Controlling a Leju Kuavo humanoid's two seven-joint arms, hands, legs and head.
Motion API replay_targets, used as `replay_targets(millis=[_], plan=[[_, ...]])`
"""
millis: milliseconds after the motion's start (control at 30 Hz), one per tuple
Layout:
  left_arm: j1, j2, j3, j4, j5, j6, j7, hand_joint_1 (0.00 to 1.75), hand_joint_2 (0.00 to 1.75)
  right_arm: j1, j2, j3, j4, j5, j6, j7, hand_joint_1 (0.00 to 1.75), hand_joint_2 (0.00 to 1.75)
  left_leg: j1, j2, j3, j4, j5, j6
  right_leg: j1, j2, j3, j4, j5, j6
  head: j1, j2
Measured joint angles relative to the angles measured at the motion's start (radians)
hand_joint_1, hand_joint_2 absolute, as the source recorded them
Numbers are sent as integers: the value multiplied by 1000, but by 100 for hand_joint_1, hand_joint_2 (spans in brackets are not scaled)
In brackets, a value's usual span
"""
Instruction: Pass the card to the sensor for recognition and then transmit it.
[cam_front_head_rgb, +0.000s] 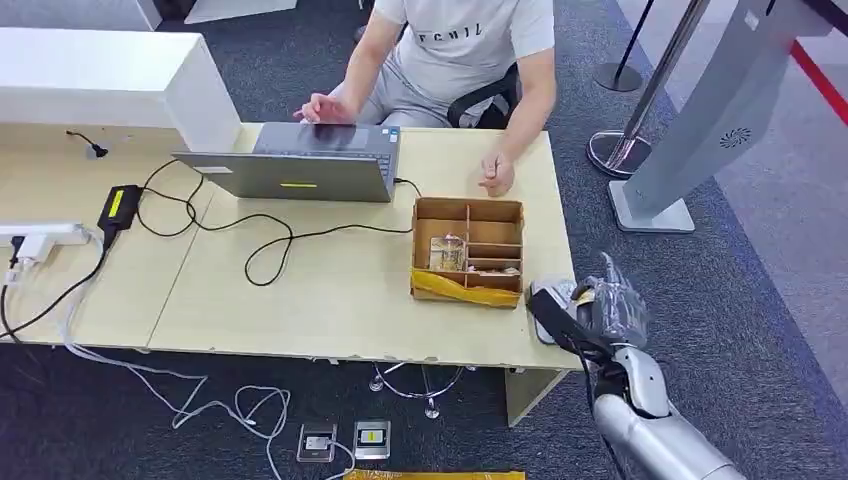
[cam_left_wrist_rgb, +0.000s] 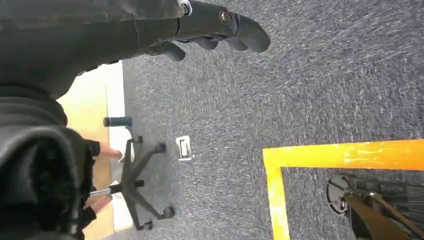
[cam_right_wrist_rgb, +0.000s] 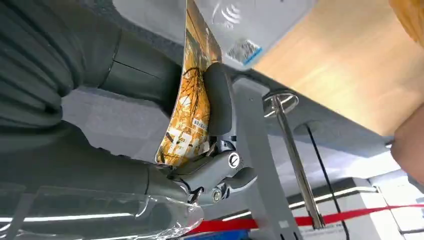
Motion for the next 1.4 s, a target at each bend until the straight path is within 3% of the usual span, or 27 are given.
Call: replay_targets(millis=[400,833,933,1033,1233,1400], plan=[[0,0,0,0,11,4,14,0,0,-19,77,21,101,-25,1,-41,175,175,0,1,1,0,0,0,0,1,0,0,0,0,0,0],[0,0,0,0,13,5,32,0,0,-36,106,22,151,-45,-10,-52,175,175,0,2,2,0,0,0,0,2,1,0,0,0,0,0],[0,1,0,0,10,3,34,0,0,-54,106,32,153,-40,-19,-27,175,175,0,2,2,0,0,0,0,2,1,0,1,0,0,0],[1,5,0,0,-3,-3,34,0,0,-86,88,39,137,-37,3,25,175,175,0,2,1,0,0,0,0,2,0,0,1,0,0,0],[3,13,-3,0,-25,-14,40,0,0,-203,-14,50,-21,29,56,176,175,175,-1,2,1,1,1,0,-1,2,0,0,2,0,0,0],[4,16,-5,0,-31,-18,43,0,0,-295,-81,43,-156,55,106,223,175,175,-1,2,1,1,1,0,-1,2,-1,0,2,0,0,0]])
